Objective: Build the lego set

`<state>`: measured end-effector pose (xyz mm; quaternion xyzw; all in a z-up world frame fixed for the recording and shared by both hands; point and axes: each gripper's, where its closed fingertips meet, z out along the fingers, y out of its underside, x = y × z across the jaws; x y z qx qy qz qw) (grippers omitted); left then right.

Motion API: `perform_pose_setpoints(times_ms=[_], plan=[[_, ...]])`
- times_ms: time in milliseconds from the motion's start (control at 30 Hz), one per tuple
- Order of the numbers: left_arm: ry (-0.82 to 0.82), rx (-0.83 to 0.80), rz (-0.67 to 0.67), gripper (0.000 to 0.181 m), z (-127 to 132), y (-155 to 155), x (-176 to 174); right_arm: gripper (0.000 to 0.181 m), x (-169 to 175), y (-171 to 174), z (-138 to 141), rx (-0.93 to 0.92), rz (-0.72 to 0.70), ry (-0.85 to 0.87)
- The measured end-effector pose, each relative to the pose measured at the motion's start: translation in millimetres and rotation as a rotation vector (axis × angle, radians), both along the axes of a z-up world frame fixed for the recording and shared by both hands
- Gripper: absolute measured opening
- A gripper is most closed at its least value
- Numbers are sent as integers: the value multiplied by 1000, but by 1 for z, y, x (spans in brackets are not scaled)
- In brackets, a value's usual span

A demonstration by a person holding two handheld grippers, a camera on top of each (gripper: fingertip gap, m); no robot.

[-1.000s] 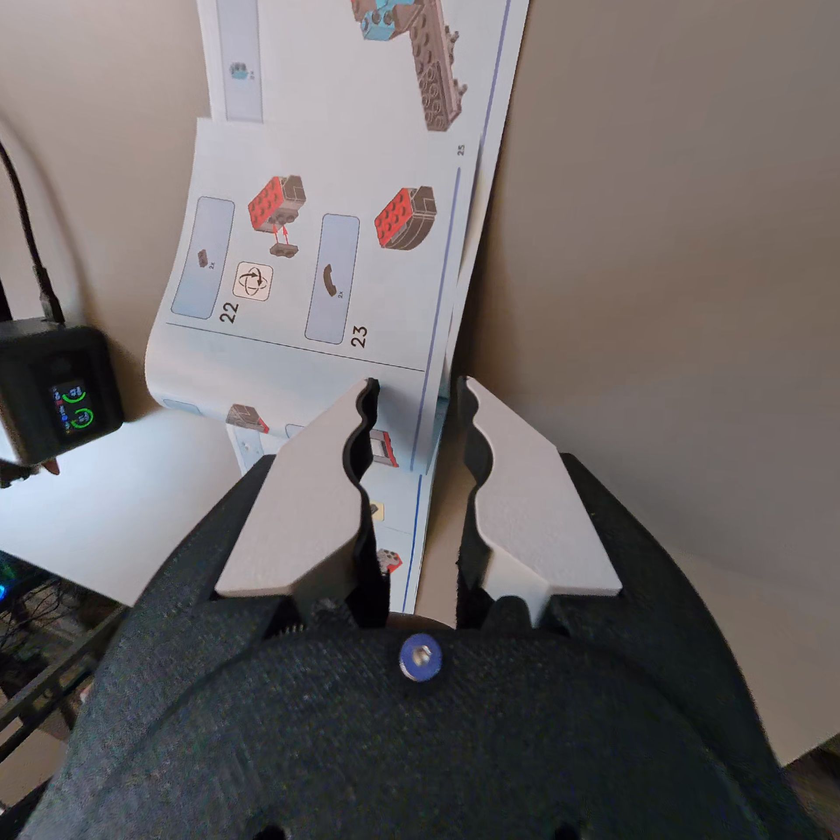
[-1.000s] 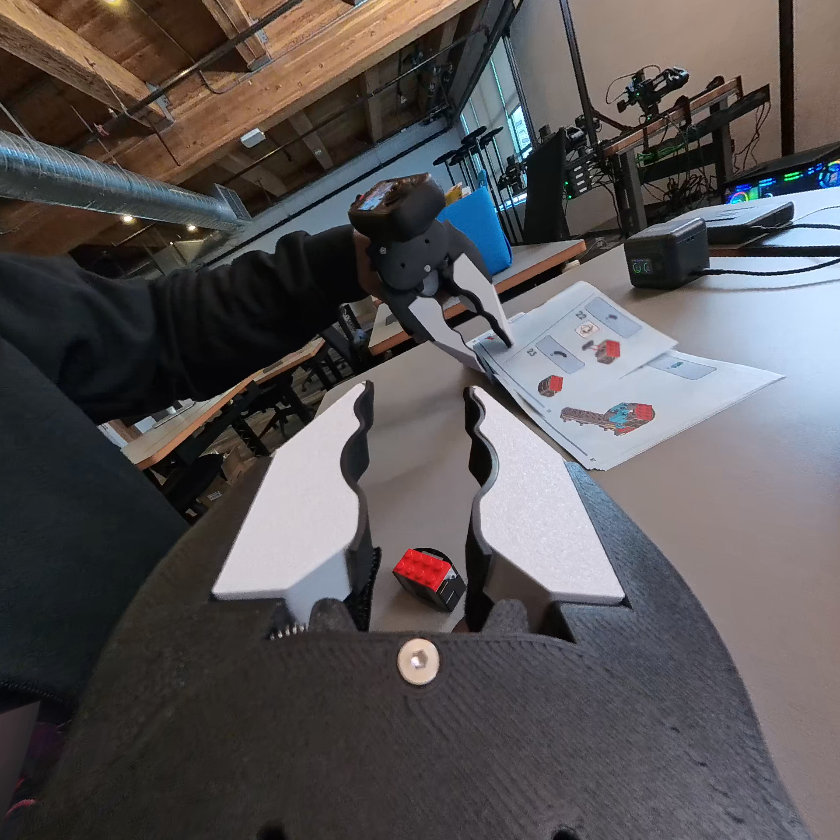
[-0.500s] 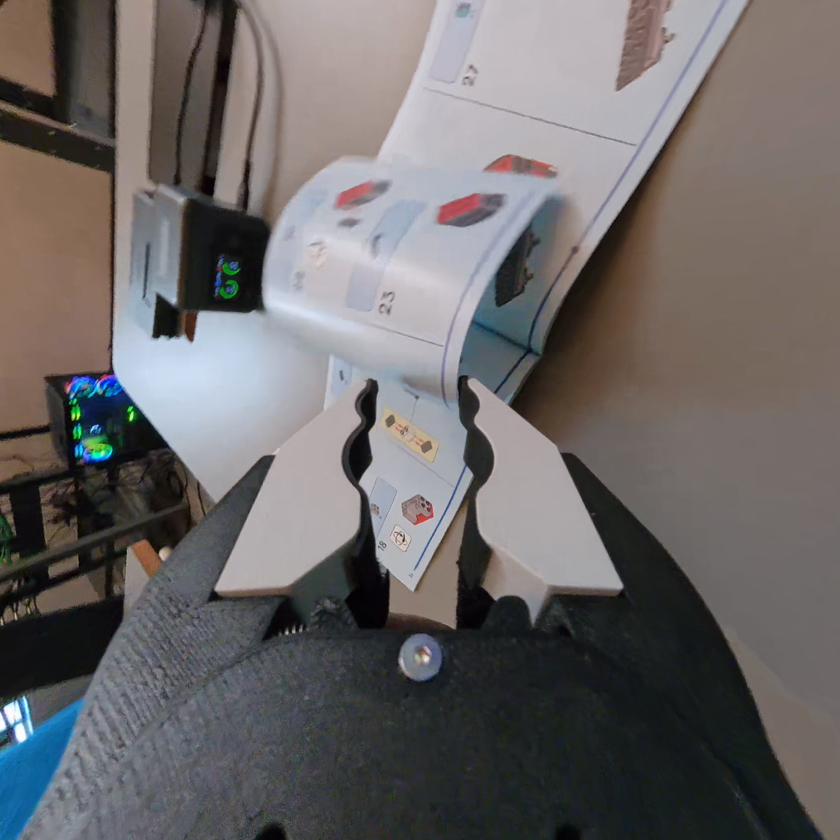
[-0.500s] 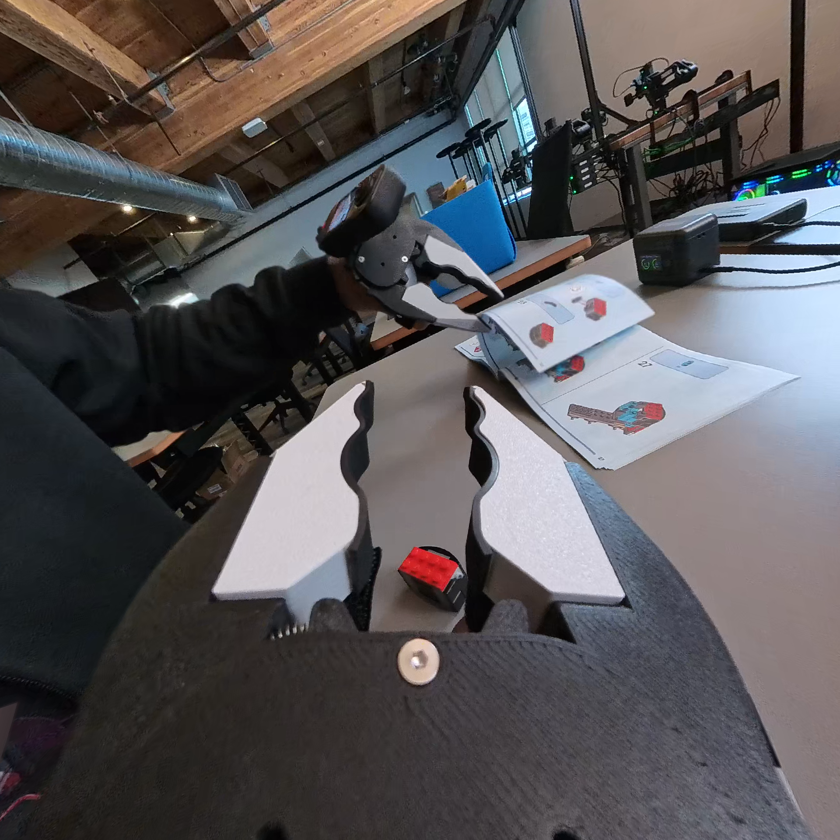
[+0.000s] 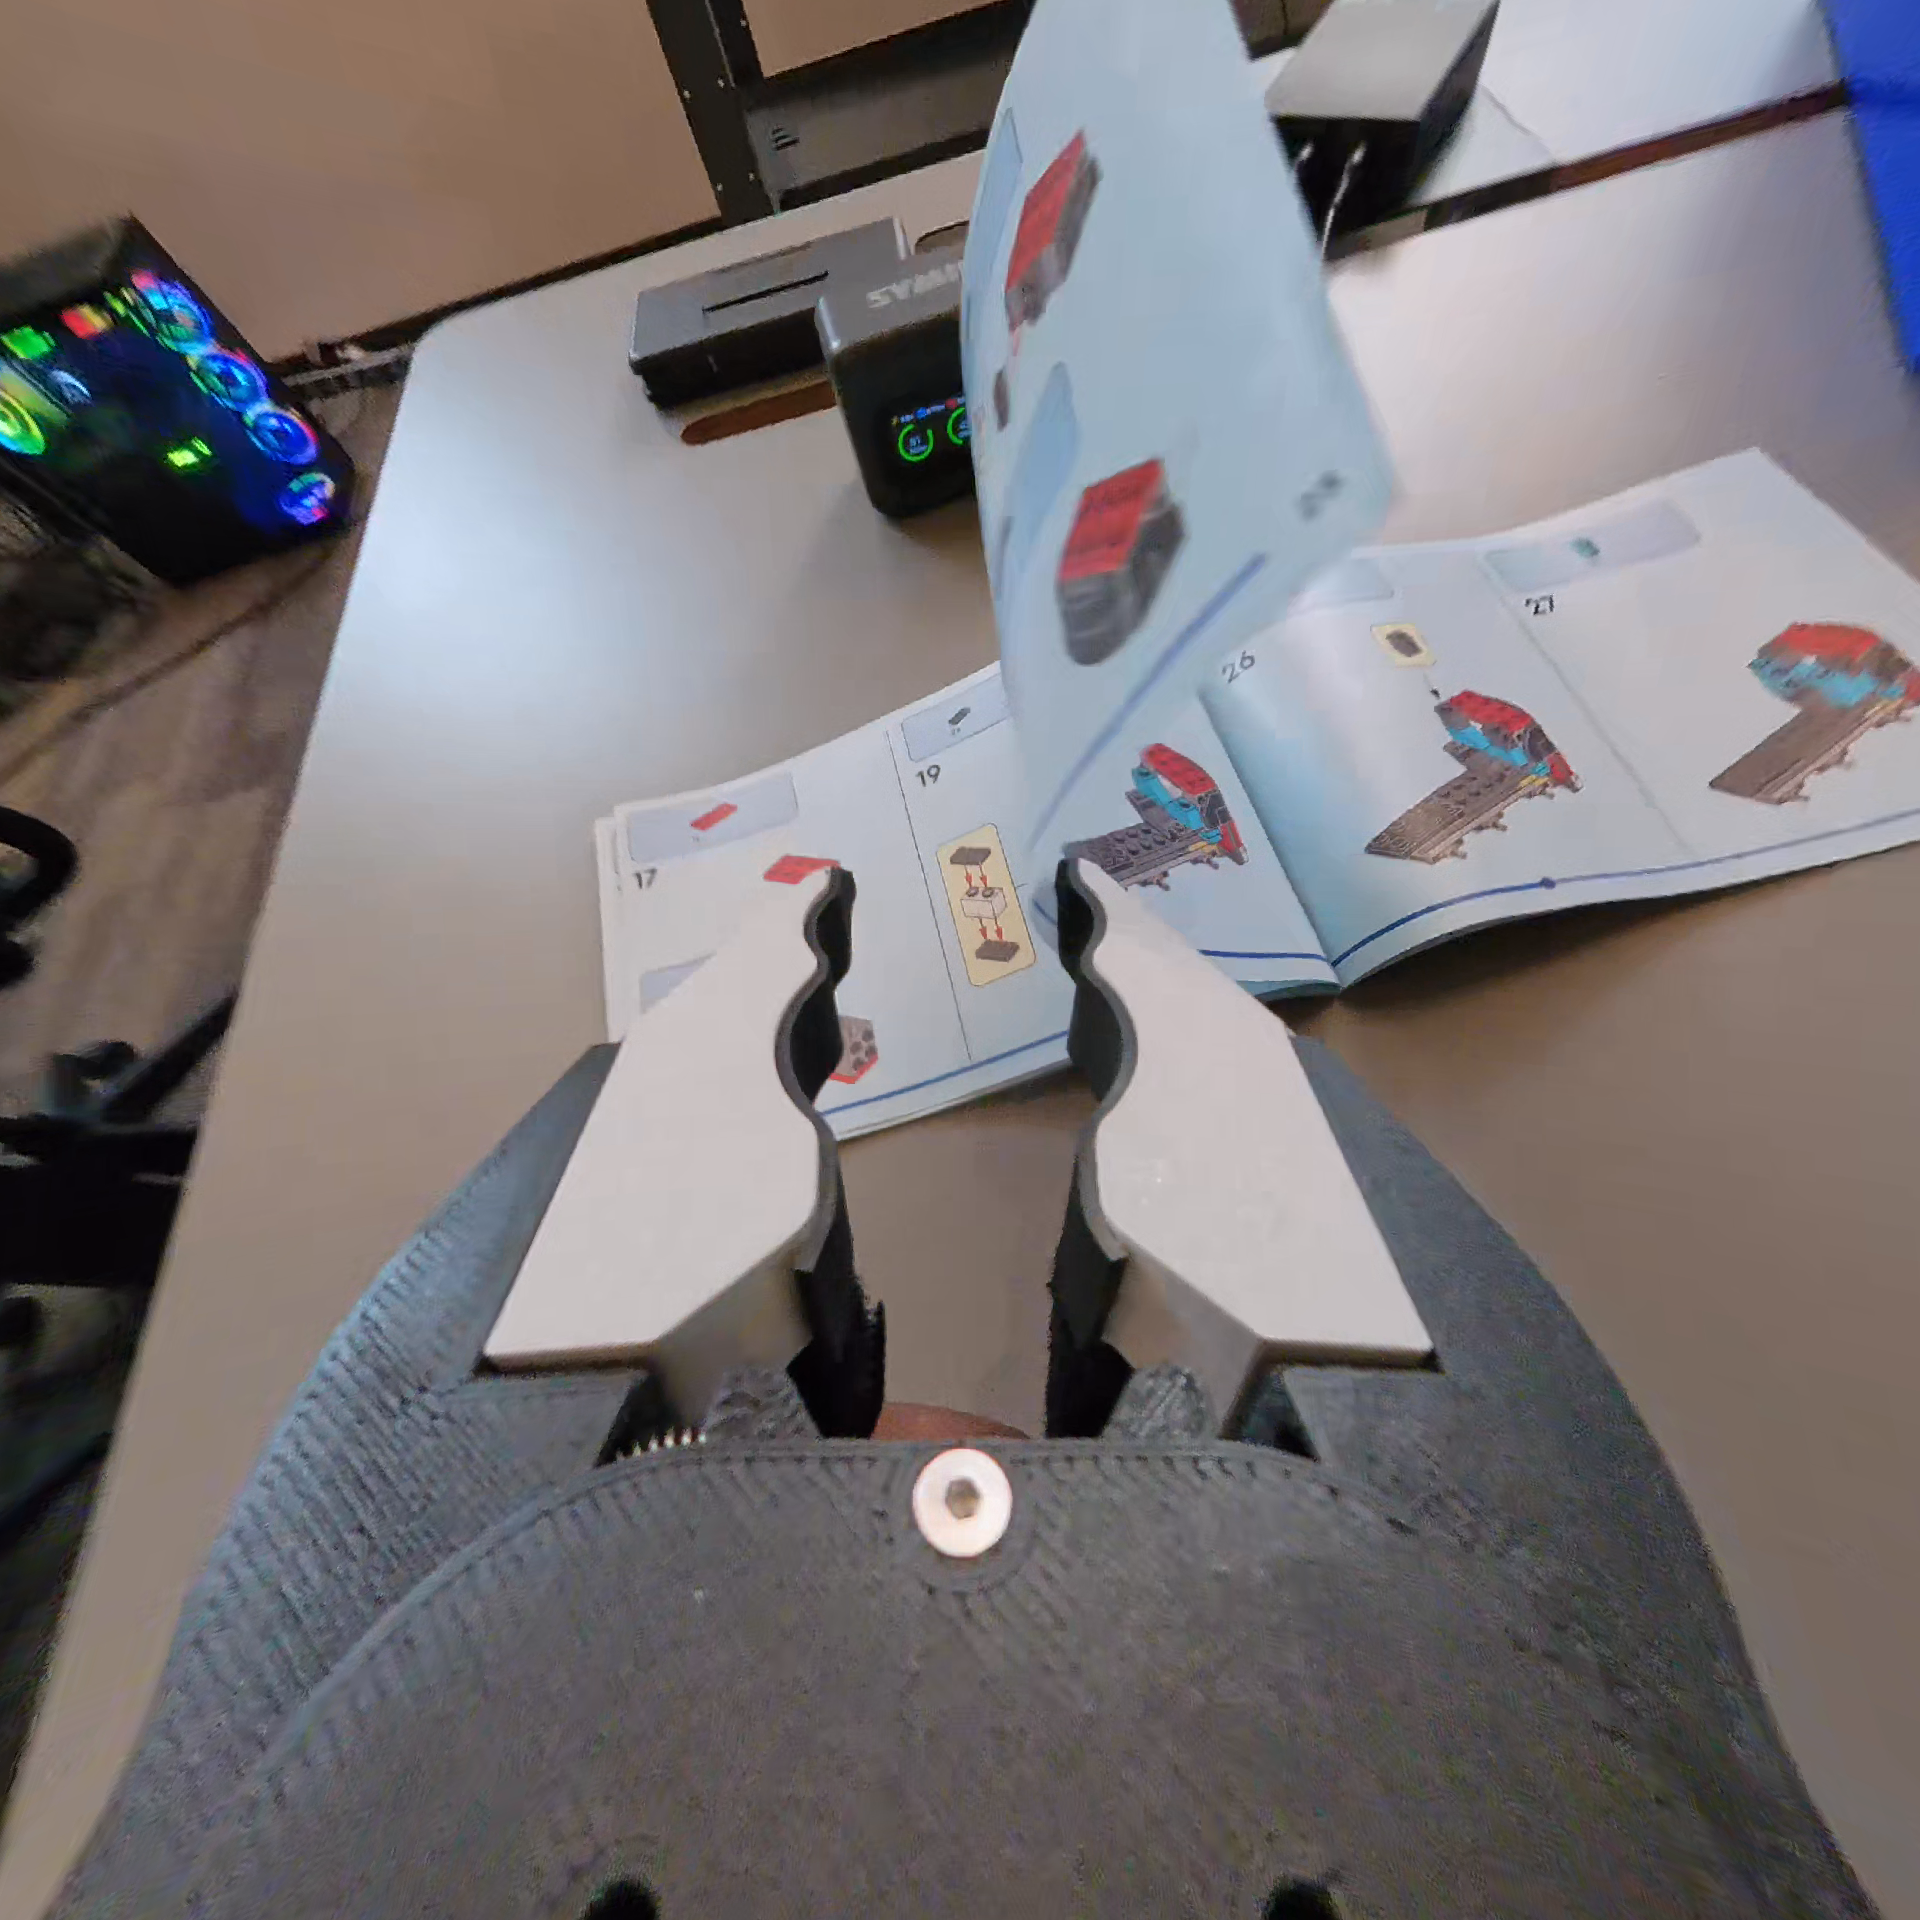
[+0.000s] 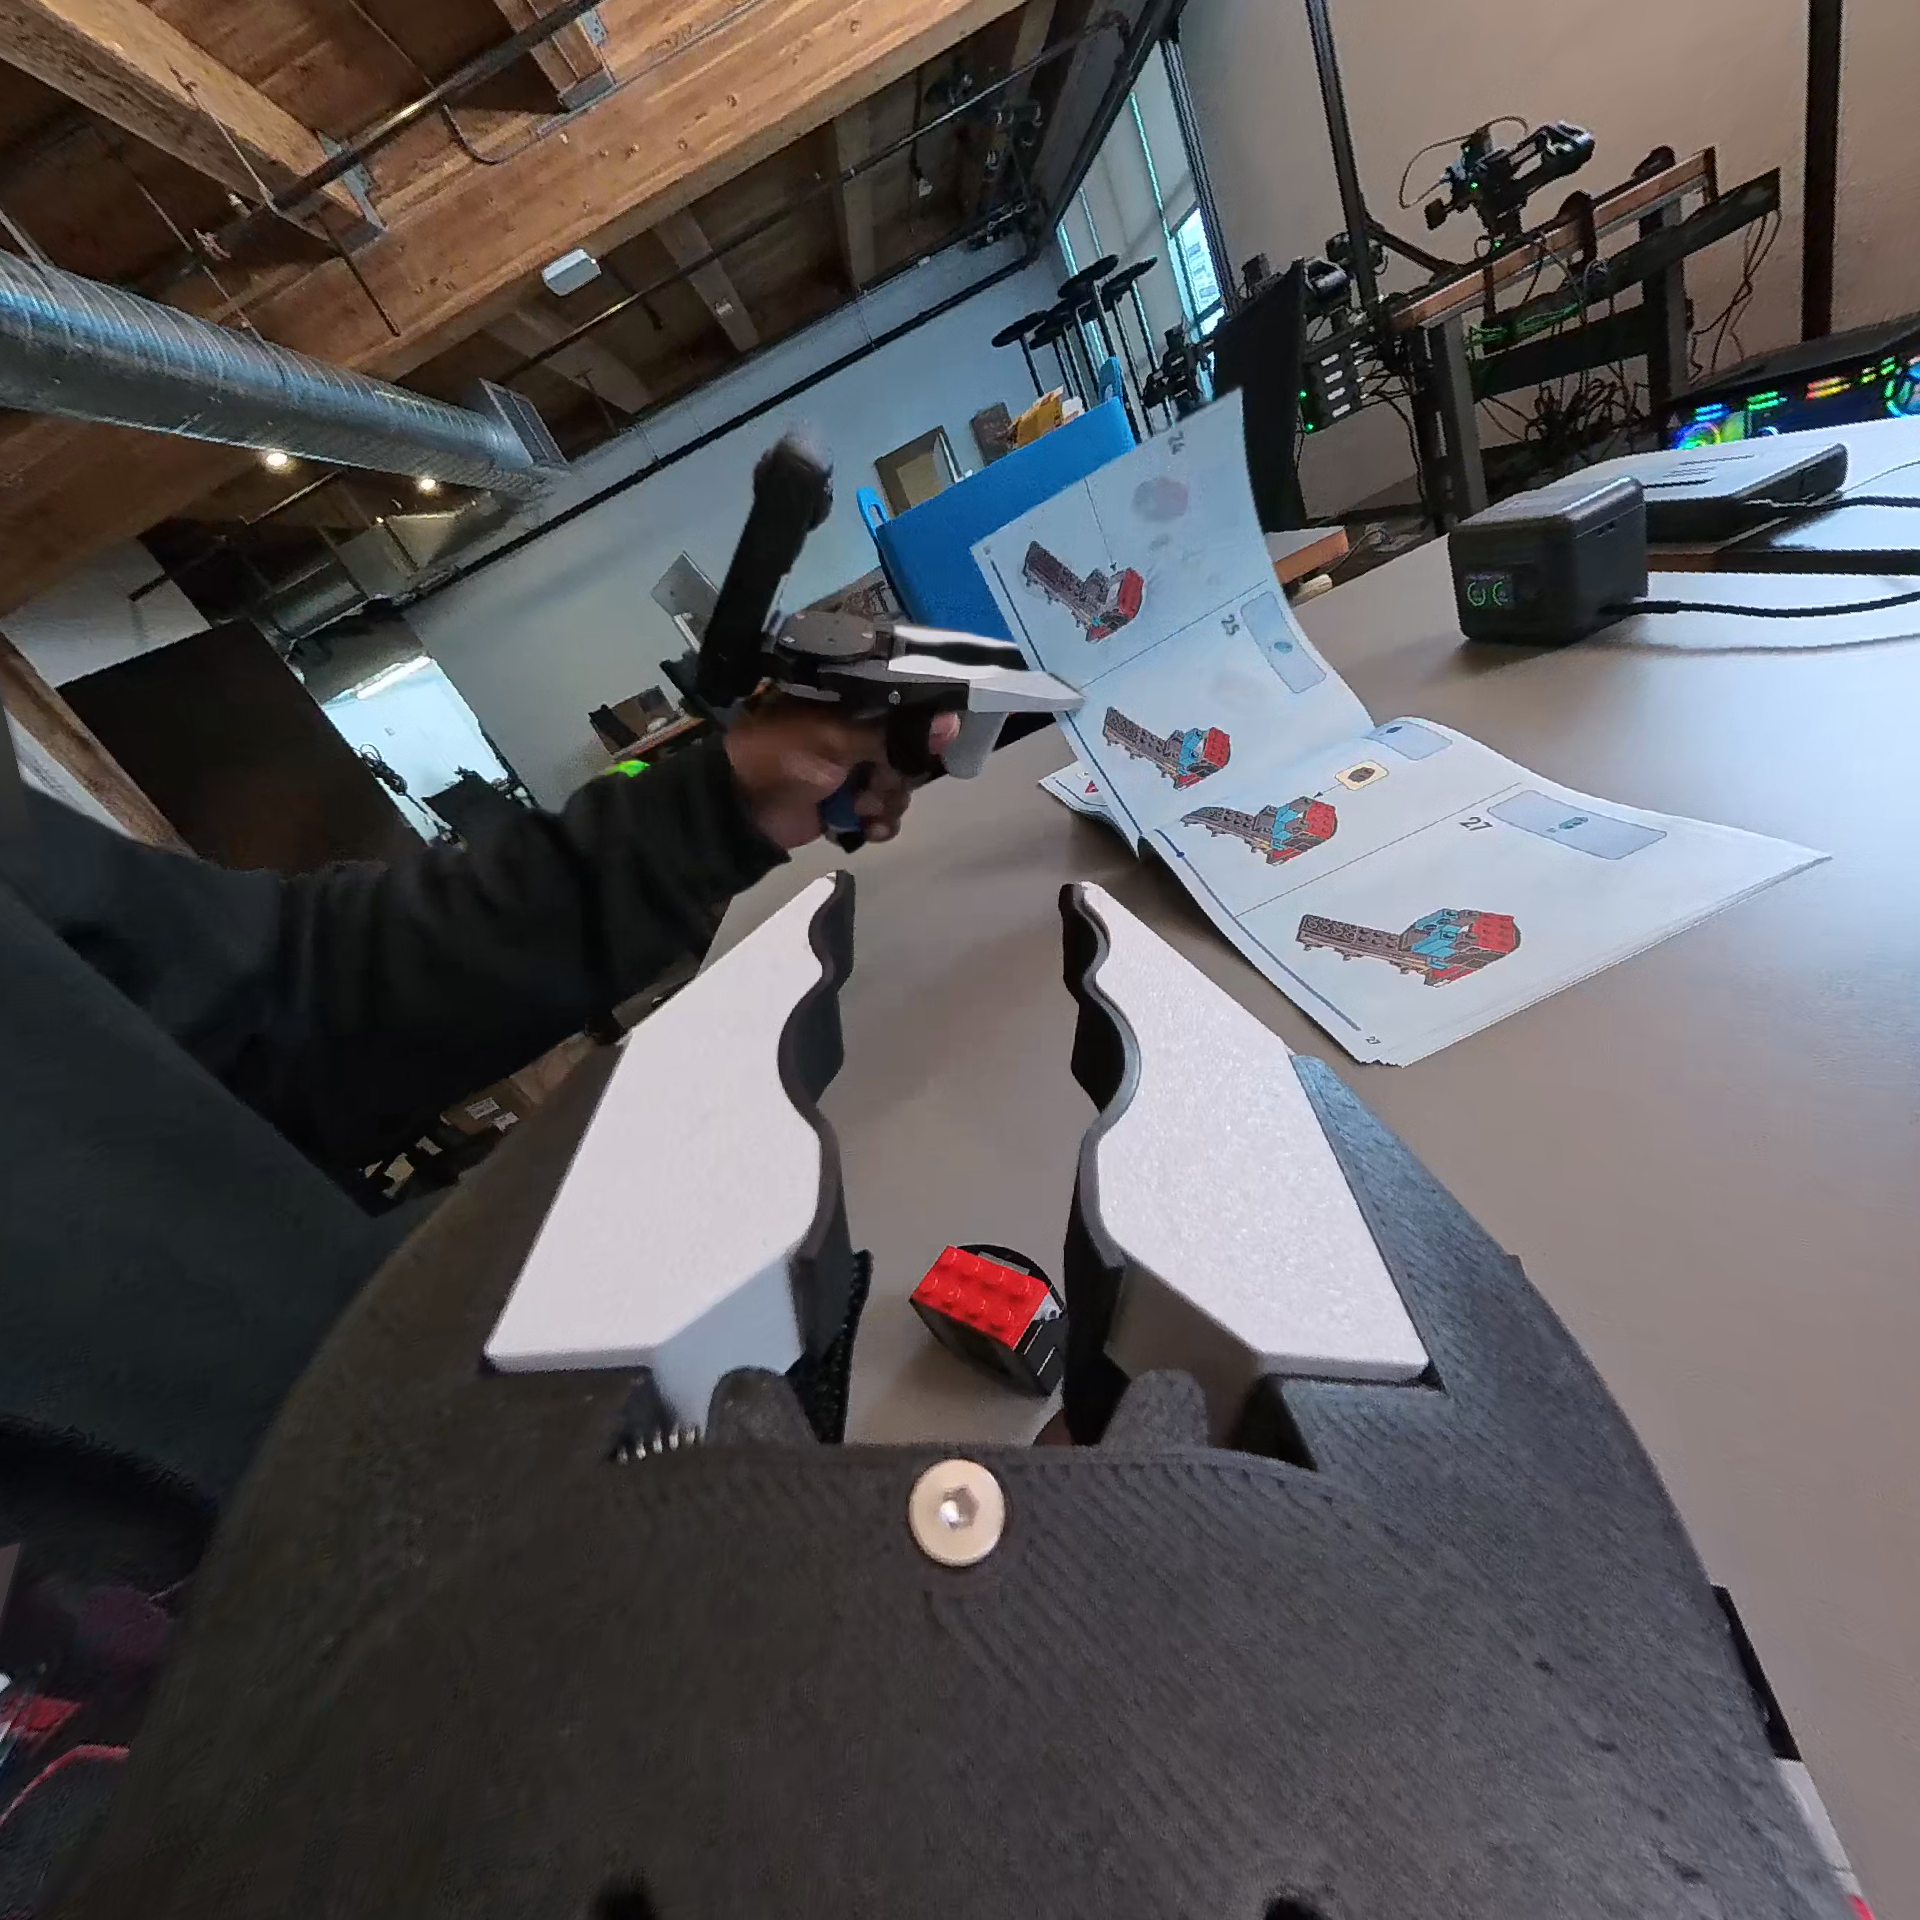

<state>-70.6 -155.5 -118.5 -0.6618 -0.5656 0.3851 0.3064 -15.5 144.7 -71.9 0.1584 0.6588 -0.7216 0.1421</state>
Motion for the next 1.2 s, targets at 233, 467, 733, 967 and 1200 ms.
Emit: perform_pose_setpoints(times_ms=[233,467,733,967,1200], plan=[[71,192,-12,41,-6,-2,-2,40,-6,3,1,-15,-29,-24],[106,397,-36,43,-15,-4,-15,40,-10,1,-4,19,-57,-29],[157,609,-30,45,-9,-21,-5,40,-20,-4,-14,92,-112,-54],[256,753,28,44,2,-52,6,40,-24,-8,-22,150,-139,-61],[352,561,26,51,16,-71,14,40,-22,-13,-28,193,-118,-71]])
